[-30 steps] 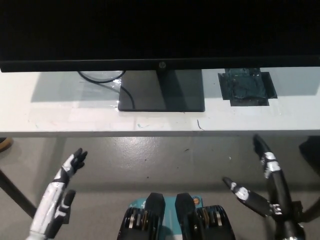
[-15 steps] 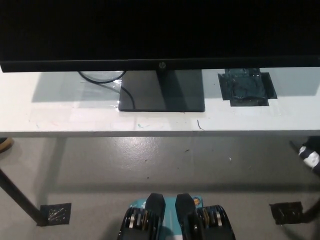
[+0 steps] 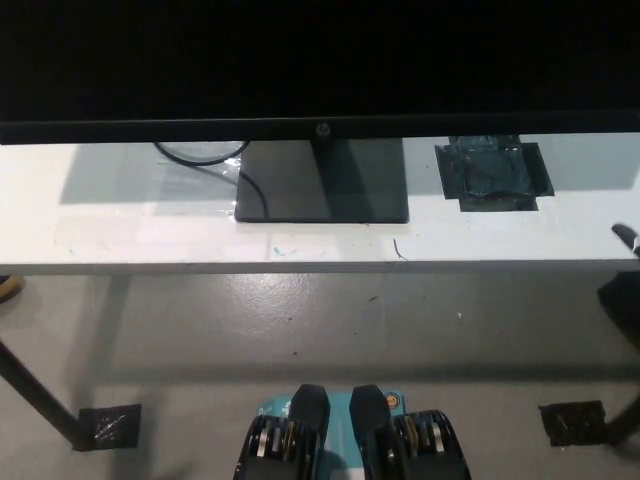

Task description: The monitor is placed at the center of the table and the robot uses both its hand to grab the left and right sides of the monitor to tilt the angle of the monitor downwards

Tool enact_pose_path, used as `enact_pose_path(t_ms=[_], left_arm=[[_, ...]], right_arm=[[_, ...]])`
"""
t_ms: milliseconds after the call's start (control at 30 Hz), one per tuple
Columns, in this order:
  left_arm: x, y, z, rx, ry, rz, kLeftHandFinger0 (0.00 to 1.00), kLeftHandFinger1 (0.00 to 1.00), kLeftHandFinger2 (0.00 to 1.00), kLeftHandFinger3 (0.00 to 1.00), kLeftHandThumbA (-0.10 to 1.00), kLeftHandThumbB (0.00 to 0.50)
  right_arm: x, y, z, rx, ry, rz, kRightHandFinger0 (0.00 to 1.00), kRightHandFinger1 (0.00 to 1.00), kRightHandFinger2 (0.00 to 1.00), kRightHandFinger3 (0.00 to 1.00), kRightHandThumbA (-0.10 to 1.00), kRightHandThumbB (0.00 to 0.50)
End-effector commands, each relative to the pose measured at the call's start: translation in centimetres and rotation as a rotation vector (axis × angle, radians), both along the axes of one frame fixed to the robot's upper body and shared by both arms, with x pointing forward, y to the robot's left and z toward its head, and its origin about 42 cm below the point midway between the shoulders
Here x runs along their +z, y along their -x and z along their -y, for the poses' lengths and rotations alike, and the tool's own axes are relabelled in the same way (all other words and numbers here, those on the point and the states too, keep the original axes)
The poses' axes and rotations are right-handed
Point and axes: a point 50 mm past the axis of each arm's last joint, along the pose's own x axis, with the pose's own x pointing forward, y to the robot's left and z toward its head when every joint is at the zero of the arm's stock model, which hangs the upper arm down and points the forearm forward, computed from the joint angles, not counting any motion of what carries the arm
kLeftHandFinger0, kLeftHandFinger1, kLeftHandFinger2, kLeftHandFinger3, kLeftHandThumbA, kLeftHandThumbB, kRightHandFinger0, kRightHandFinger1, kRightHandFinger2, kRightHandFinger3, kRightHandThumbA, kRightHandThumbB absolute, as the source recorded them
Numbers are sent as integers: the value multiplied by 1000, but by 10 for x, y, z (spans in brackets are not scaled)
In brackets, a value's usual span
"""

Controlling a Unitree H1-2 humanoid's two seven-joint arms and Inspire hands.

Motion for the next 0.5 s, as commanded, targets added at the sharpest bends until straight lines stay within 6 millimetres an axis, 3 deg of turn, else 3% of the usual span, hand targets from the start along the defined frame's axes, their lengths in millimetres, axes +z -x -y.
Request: enact_pose_path(t_ms=[0,33,67,100,200,233,267,367,400,467], left_arm=[[35,-12,-18,10,-5,7,1000,1000,1000,1000,1000,475],[47,-17,-23,50,-31,-16,1000,1000,1000,1000,1000,487],[47,-17,-23,50,-30,-17,1000,1000,1000,1000,1000,488],[63,-20,-27,105,-82,-45,1000,1000,1000,1000,1000,469],[69,-22,-30,116,-93,-54,1000,1000,1000,1000,1000,467],[81,-30,-36,115,-100,-59,1000,1000,1000,1000,1000,415],[93,-39,-43,141,-136,-72,1000,1000,1000,1000,1000,407],[93,-40,-43,142,-136,-74,1000,1000,1000,1000,1000,408],[105,-57,-53,159,-141,-127,1000,1000,1000,1000,1000,422],[107,-61,-56,168,-149,-136,1000,1000,1000,1000,1000,421]], right_arm=[[32,-22,16,54,-1,-19,1000,1000,1000,1000,1000,364],[42,-36,24,81,-8,-54,1000,1000,1000,1000,1000,371],[42,-36,24,83,-9,-55,1000,1000,1000,1000,1000,371],[52,-51,32,117,-56,-92,1000,1000,1000,1000,1000,394],[55,-57,34,141,-82,-102,1000,1000,1000,1000,1000,395],[66,-71,40,155,-84,-113,1000,1000,1000,1000,1000,383],[76,-84,45,163,-87,-129,1000,1000,1000,1000,1000,382],[76,-86,45,171,-88,-130,1000,1000,1000,1000,1000,382],[94,-107,51,179,-76,-173,1000,1000,1000,1000,1000,404],[98,-113,52,184,-74,-176,1000,1000,1000,1000,1000,403]])
